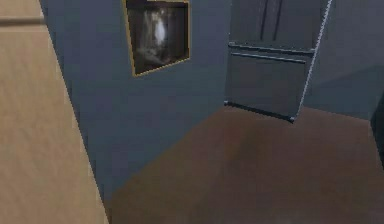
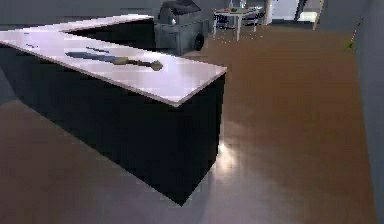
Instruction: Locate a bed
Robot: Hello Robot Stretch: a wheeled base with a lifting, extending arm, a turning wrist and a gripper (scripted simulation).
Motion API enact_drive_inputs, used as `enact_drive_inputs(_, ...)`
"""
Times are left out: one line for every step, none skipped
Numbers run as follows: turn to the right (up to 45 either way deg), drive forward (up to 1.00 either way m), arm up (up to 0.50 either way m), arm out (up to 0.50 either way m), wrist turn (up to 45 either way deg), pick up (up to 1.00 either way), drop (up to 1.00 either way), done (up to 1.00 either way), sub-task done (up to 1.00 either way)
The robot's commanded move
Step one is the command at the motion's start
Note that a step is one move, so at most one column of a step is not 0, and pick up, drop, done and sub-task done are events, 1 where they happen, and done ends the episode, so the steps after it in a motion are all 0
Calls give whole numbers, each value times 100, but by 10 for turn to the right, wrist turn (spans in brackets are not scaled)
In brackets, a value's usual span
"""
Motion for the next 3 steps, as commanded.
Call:
enact_drive_inputs(450,0,0,0,0,0,0,0,0)
enact_drive_inputs(450,0,0,0,0,0,0,0,0)
enact_drive_inputs(330,0,0,0,0,0,0,0,0)
